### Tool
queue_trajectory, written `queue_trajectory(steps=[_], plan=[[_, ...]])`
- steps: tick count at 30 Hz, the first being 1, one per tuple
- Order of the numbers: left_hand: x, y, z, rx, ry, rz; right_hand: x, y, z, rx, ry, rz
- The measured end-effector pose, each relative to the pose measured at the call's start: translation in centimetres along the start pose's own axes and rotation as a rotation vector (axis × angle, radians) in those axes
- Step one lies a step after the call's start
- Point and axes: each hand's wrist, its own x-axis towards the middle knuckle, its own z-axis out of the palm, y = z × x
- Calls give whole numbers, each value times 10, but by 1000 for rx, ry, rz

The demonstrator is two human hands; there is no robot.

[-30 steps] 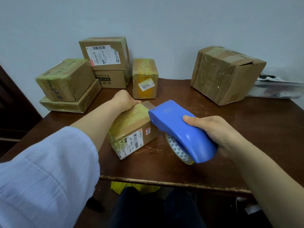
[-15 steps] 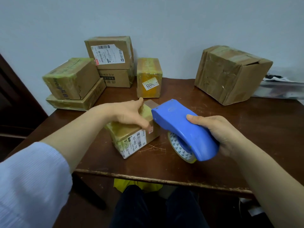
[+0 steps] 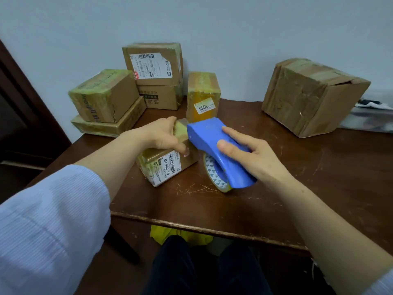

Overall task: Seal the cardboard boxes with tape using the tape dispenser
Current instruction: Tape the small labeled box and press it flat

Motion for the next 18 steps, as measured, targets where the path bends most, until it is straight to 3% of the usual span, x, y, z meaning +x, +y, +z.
queue_trajectory(steps=[4,8,18], plan=[[2,1,1,-23,20,2,-6,5,-4,-338,-92,10],[3,-1,1,-38,1,-8,-24,9,-25,-430,-74,17],[3,-2,1,35,3,8,11,-46,-18,-883,-239,99]])
